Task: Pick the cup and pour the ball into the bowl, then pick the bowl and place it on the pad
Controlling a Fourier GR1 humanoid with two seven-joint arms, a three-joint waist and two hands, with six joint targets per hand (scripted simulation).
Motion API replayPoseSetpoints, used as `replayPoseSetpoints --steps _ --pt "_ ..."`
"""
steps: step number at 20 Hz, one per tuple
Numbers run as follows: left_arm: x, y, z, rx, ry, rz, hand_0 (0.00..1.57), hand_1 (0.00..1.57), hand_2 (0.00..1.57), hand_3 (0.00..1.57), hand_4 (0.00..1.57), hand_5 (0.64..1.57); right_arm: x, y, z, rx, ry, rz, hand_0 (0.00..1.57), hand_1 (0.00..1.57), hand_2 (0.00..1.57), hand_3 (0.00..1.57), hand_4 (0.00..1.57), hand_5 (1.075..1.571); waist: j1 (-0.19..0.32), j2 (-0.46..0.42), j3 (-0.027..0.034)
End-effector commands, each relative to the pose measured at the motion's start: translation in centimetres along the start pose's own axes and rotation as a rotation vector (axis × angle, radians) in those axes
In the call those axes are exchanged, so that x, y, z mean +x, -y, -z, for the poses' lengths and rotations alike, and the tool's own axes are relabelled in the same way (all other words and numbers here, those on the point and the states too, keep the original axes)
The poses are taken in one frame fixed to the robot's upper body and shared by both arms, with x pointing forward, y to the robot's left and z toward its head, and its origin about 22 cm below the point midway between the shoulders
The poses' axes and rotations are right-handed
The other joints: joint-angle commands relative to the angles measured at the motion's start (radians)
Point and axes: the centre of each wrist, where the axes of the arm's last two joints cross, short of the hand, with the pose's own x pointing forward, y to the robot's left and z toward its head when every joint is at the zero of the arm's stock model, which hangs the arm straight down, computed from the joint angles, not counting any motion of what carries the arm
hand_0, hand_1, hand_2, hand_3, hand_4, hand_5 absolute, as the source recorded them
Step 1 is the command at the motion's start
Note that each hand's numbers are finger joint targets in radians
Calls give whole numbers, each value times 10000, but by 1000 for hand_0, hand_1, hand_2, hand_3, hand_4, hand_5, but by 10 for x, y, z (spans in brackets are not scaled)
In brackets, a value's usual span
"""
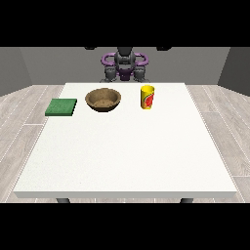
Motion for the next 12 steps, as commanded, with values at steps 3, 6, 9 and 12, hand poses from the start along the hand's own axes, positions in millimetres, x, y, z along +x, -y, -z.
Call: replayPoseSetpoints --steps 3,6,9,12 --pt "-2 -22 18 62 1019 97 0 0 0 0 0 1564 32 -8 16 156 961 -177 0 0 247 443 807 1566 -190 1163 -3" --pt "-6 10 29 -145 1627 469 0 0 0 0 0 1560 36 -14 34 172 1544 -443 0 0 409 700 781 1568 -212 2151 -3" --pt "-30 39 6 -631 1712 455 0 0 0 0 0 1547 9 -4 39 -245 1685 -1050 0 0 445 687 723 1571 179 2450 1" --pt "-35 6 9 -692 1768 628 0 0 0 0 0 1548 30 46 58 -830 1884 -1346 0 0 386 687 694 1570 249 2770 1"
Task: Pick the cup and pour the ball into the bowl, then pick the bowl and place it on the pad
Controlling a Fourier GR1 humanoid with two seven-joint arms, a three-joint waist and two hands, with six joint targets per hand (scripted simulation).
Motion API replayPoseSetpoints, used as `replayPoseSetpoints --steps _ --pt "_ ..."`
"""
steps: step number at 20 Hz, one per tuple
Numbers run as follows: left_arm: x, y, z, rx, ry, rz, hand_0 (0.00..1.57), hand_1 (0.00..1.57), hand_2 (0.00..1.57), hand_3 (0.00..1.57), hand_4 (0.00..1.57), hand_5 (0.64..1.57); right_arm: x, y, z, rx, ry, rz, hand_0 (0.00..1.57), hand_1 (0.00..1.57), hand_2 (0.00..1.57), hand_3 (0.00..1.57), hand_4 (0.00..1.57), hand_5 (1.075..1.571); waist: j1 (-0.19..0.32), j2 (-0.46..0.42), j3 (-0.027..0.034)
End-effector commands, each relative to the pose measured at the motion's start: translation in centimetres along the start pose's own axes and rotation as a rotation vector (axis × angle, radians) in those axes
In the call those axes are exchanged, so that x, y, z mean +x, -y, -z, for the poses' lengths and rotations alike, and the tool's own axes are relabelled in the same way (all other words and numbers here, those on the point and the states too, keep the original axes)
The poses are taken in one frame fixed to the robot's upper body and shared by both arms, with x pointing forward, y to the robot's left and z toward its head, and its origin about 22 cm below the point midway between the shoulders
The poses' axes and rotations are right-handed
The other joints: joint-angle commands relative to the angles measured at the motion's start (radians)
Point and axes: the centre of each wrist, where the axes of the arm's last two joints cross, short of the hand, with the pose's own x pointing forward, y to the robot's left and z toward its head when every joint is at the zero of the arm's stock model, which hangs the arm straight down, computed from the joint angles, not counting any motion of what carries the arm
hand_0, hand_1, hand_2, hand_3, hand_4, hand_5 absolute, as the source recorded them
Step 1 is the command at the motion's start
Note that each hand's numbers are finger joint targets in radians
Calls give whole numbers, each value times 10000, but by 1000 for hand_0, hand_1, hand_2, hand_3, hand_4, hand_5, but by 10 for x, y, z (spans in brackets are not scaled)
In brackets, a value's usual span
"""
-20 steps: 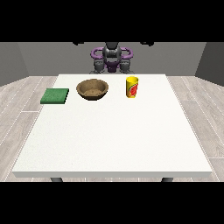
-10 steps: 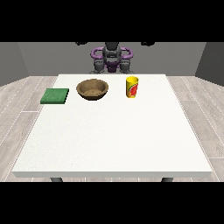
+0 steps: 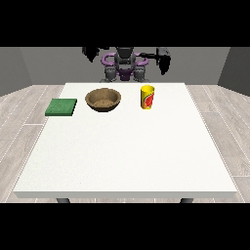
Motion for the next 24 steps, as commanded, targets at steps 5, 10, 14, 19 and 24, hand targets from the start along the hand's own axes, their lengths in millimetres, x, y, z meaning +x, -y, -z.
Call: replayPoseSetpoints --steps 5,10,14,19,24 --pt "-52 0 -32 -246 347 310 0 0 0 0 0 1536 -8 36 26 -685 110 -910 0 0 416 636 667 1567 242 610 0" --pt "-79 -15 -38 -27 114 739 0 0 0 0 0 1534 -8 45 35 -683 176 -898 0 0 382 564 656 1564 114 677 -1" --pt "-91 -19 -54 -243 -174 768 0 0 0 0 0 1536 -16 91 43 -1006 136 -1209 0 0 442 604 652 1565 320 536 3" --pt "-111 -43 -48 1026 -89 1045 0 0 0 0 0 1533 -17 78 30 -150 35 -1157 0 0 407 587 637 1564 -563 438 -1" --pt "-123 -10 -34 738 -255 1008 0 0 0 0 0 1526 -18 87 41 -373 30 -990 0 0 361 545 637 1566 -521 396 1"
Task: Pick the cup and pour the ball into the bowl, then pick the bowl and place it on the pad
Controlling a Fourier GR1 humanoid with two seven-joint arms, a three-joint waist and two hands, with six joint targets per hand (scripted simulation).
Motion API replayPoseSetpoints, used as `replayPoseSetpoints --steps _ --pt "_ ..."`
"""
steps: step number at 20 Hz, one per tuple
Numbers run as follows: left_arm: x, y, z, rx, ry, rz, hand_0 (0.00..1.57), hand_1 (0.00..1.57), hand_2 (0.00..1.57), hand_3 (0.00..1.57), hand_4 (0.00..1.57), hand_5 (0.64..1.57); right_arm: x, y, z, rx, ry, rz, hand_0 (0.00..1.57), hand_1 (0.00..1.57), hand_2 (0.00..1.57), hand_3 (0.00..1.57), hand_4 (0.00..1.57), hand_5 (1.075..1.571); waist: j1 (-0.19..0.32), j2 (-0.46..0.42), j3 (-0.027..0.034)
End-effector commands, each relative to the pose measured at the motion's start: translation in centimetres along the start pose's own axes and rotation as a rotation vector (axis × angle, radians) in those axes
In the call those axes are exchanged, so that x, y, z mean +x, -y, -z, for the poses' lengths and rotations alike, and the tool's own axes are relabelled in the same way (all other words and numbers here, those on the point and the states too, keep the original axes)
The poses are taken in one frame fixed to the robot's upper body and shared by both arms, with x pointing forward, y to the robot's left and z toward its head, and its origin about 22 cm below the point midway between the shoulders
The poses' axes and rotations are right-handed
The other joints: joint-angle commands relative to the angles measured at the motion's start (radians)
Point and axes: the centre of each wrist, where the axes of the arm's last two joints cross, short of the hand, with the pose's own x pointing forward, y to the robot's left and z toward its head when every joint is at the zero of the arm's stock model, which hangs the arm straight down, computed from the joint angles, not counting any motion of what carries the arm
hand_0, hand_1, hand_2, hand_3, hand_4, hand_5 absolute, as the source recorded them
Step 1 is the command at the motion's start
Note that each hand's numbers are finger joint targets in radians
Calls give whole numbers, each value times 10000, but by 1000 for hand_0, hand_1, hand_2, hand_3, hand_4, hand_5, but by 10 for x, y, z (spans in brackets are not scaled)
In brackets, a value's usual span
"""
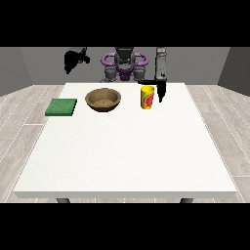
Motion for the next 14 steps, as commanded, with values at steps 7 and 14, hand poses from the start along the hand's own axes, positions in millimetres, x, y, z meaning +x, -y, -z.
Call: replayPoseSetpoints --steps 7,14 --pt "-3 -14 32 465 166 15 0 0 0 0 0 1531 -8 17 3 150 138 -92 0 0 354 555 620 1568 -283 263 0" --pt "-27 -4 4 610 364 639 72 72 0 0 1063 1071 9 35 13 297 25 -88 0 0 338 482 623 1569 -384 197 -1"
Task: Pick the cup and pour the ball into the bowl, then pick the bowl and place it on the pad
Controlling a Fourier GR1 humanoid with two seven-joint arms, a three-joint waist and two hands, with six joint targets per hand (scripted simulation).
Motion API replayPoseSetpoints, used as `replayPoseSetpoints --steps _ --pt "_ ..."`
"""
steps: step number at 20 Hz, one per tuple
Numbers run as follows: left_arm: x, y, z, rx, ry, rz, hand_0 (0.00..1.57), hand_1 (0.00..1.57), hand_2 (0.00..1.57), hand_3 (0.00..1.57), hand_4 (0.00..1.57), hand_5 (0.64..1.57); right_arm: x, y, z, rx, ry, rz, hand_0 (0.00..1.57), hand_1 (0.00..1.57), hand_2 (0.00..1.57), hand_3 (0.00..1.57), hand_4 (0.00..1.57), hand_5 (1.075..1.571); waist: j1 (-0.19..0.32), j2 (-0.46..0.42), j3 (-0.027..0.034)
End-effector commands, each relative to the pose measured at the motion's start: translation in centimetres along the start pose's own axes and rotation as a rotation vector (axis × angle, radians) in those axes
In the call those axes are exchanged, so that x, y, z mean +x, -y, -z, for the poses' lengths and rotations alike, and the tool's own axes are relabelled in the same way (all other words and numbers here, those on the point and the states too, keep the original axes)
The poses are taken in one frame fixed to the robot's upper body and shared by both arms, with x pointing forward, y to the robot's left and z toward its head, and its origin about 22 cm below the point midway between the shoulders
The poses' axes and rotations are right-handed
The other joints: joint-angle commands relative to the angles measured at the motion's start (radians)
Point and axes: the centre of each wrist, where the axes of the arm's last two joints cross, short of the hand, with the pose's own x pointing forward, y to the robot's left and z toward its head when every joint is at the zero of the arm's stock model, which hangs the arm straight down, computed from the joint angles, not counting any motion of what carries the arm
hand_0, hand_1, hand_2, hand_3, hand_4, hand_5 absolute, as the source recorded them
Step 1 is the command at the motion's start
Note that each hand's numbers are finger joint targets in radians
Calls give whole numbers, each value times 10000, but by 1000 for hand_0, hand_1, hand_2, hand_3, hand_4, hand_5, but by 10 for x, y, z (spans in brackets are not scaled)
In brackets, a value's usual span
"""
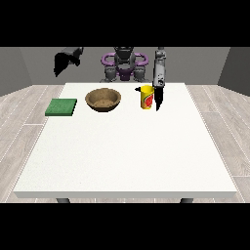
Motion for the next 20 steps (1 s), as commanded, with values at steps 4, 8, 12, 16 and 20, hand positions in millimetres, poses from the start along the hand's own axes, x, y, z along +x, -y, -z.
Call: replayPoseSetpoints --steps 4,8,12,16,20 --pt "-22 12 -49 -799 789 1564 1301 1301 1571 1571 1259 1243 -6 19 -1 -687 -95 -13 0 0 391 673 580 1570 262 4 3" --pt "-24 9 -37 -294 573 1708 1323 1323 1571 1571 1290 1210 20 24 10 -517 20 -176 0 0 378 658 580 1570 -23 -79 -1" --pt "-12 14 -10 -552 921 1817 1340 1340 1571 1571 1291 1184 -3 51 5 -865 -43 -293 0 0 385 679 579 1570 306 -38 3" --pt "0 34 7 -864 243 1953 1348 1348 1571 1571 1325 1159 -34 59 -16 -1034 -1057 -224 0 0 396 674 584 1570 438 -1149 7" --pt "23 66 34 -1435 409 2706 1346 1346 1571 1571 1307 1154 -50 86 -24 -1189 -1585 -495 0 0 411 658 553 1570 787 -1619 14"
